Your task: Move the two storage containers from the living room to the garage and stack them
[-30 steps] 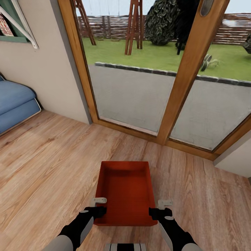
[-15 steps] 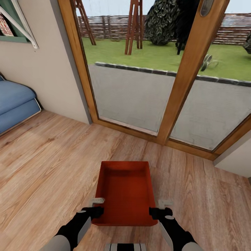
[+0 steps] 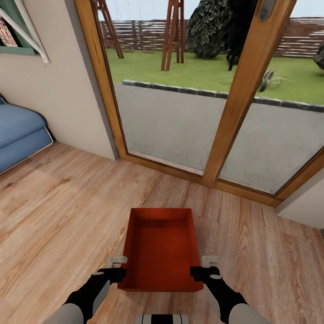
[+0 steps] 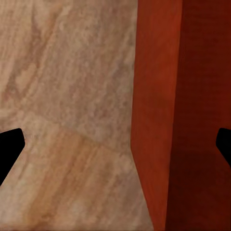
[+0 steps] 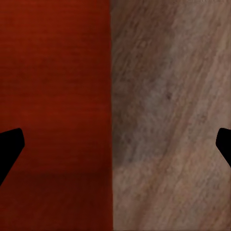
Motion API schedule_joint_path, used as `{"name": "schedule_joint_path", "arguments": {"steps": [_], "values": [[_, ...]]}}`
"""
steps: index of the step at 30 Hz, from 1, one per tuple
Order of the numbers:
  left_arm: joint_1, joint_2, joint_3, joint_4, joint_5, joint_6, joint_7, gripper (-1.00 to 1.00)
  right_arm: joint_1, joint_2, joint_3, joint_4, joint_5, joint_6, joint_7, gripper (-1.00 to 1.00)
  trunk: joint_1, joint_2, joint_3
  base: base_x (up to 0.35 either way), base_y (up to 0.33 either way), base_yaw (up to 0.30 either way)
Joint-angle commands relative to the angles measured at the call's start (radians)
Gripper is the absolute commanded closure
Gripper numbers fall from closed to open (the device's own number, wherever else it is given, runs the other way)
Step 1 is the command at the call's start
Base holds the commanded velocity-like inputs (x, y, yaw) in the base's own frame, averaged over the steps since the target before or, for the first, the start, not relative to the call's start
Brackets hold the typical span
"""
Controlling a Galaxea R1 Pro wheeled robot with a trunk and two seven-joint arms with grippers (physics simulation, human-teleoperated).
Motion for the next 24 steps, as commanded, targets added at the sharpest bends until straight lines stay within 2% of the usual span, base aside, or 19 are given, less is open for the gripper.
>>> {"name": "schedule_joint_path", "arguments": {"steps": [1, 6, 24], "values": [[0.0, 0.0, -0.001, -0.002, 0.004, 0.006, 0.004, -1.0, 0.0, 0.001, -0.007, -0.002, 0.01, 0.003, -0.001, -1.0, 0.0, 0.0, -0.001, 0.0, 0.0, 0.0], [0.0, -0.004, -0.001, -0.001, 0.002, 0.004, 0.004, -1.0, 0.0, 0.001, -0.007, -0.002, 0.009, -0.019, -0.001, -1.0, 0.0, 0.0, -0.001, 0.0, 0.0, 0.0], [0.0, -0.013, -0.001, -0.002, 0.0, 0.004, 0.005, -1.0, 0.0, 0.0, -0.005, -0.002, 0.007, -0.023, 0.0, -1.0, 0.0, 0.0, -0.003, 0.0, 0.0, 0.0]]}}
